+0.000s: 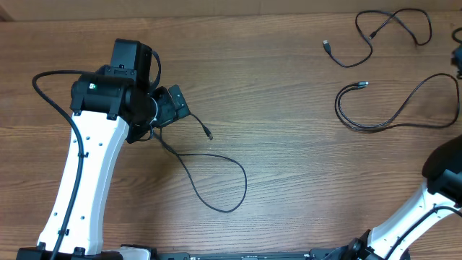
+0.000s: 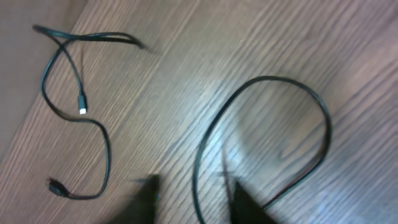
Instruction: Untangle cables
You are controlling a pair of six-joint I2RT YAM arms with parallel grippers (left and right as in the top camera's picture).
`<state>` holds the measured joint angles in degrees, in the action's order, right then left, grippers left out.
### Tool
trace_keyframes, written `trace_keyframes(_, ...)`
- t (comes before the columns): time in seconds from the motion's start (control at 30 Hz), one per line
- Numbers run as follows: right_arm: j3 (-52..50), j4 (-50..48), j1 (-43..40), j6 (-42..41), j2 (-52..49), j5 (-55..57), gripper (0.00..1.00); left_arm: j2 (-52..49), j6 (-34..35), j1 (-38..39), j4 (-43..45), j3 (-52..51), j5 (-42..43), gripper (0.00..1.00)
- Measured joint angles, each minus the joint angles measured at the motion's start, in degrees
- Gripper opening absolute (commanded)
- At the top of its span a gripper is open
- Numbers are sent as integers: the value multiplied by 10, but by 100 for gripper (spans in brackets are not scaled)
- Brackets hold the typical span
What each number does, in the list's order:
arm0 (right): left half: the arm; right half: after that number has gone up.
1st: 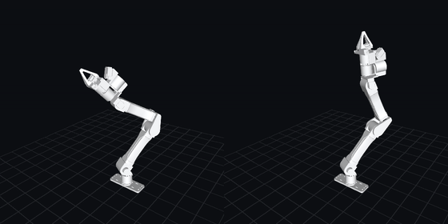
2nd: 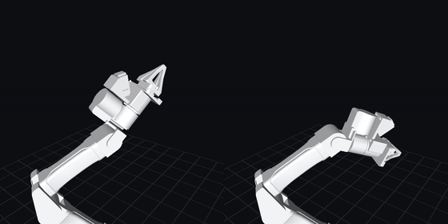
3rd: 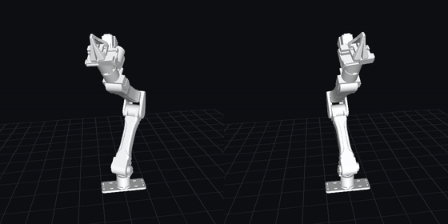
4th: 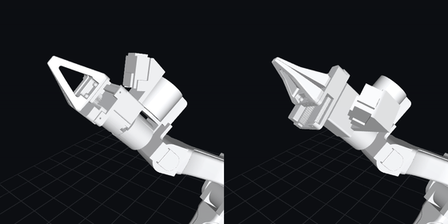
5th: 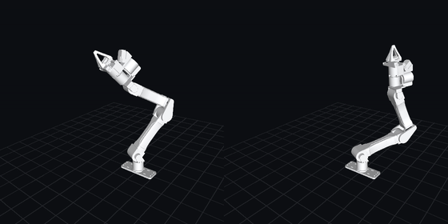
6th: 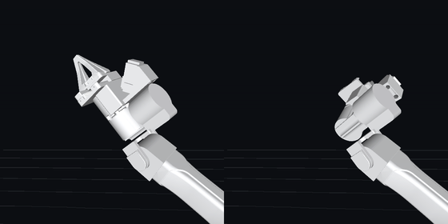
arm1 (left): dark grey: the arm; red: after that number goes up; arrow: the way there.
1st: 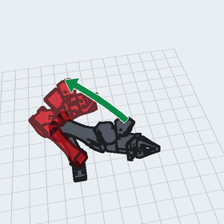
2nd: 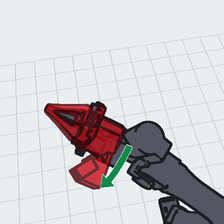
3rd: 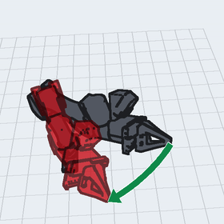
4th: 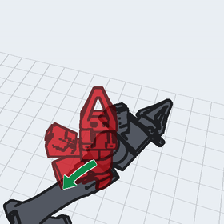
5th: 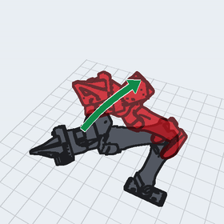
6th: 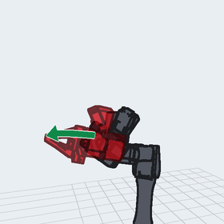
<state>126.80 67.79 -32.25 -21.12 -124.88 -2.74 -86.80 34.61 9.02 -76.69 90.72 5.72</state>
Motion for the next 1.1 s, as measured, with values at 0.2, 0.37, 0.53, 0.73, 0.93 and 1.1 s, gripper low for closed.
trace_keyframes(0.2, -36, -24, 1, 1, 0, 0, 4, 0, 0, 0, 0, 0, 0, 100)
trace_keyframes(0.37, -107, -66, 18, -3, 0, 2, 4, 0, 0, 0, 0, 0, 0, 100)
trace_keyframes(0.53, -172, -112, 31, -28, 0, 24, 4, 0, 0, 0, 0, 0, 0, 100)
trace_keyframes(0.73, -235, -165, 30, -36, 0, 30, 4, 0, 0, 0, 0, 0, 0, 99)
trace_keyframes(0.93, -264, -194, 30, -37, 0, 21, 4, 0, 0, 0, 0, 0, 0, 100)
trace_keyframes(1.1, -265, -196, 30, -37, 0, 17, 4, 0, 0, 0, 0, 0, 0, 100)
